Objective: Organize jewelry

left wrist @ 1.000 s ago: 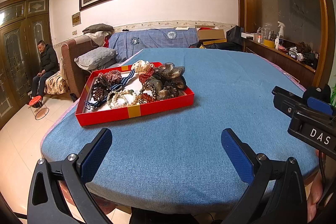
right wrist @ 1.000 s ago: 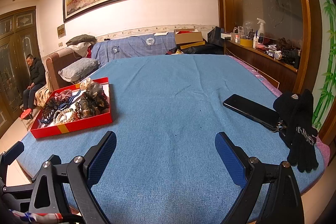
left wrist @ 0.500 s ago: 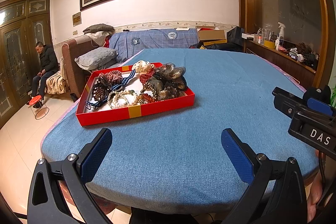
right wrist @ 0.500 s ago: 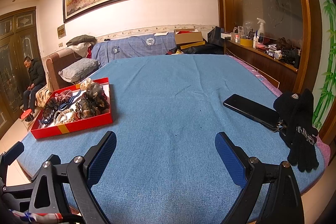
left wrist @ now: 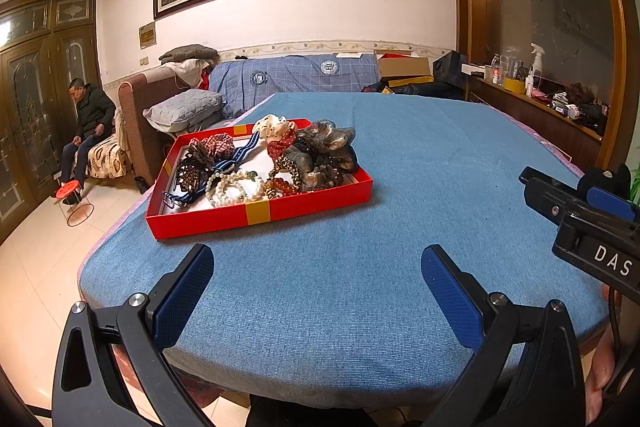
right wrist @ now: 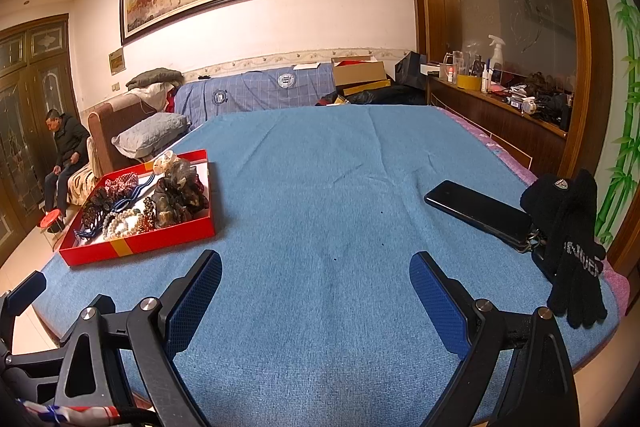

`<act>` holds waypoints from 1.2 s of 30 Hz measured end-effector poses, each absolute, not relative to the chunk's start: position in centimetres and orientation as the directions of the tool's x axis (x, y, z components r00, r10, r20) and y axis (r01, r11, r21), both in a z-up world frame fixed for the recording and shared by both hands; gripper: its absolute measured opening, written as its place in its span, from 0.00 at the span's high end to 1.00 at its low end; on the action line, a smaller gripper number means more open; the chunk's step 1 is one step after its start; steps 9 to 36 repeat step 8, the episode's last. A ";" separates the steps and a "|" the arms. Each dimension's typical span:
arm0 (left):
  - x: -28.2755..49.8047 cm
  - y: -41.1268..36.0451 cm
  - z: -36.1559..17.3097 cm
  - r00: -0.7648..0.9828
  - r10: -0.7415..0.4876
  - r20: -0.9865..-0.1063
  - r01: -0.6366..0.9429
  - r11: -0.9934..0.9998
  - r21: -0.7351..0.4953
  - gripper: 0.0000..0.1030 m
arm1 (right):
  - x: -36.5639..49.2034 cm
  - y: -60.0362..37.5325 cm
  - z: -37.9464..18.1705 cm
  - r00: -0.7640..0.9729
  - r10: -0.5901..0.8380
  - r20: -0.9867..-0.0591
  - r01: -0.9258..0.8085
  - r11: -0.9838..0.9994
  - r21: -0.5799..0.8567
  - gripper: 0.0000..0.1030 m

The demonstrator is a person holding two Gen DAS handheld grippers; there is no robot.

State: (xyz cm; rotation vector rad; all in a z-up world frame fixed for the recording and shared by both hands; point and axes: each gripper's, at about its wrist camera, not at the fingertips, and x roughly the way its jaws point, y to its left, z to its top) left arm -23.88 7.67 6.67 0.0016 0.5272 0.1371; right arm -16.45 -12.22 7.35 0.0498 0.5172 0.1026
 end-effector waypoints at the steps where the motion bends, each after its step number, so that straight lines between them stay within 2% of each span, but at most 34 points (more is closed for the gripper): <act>1: -23.9 7.7 6.7 0.855 0.131 -0.502 -0.131 0.991 0.037 0.00 | -16.5 -12.2 7.3 0.864 0.110 -0.491 -0.085 0.994 0.074 0.06; 6: -24.4 7.8 7.1 0.870 0.142 -0.473 -0.146 0.989 0.028 0.00 | -16.7 -12.1 7.5 0.870 0.117 -0.478 -0.091 0.993 0.077 0.06; 36: -24.3 7.7 7.1 0.866 0.150 -0.477 -0.152 0.988 0.035 0.00 | -16.9 -12.2 7.7 0.875 0.114 -0.471 -0.089 0.993 0.077 0.06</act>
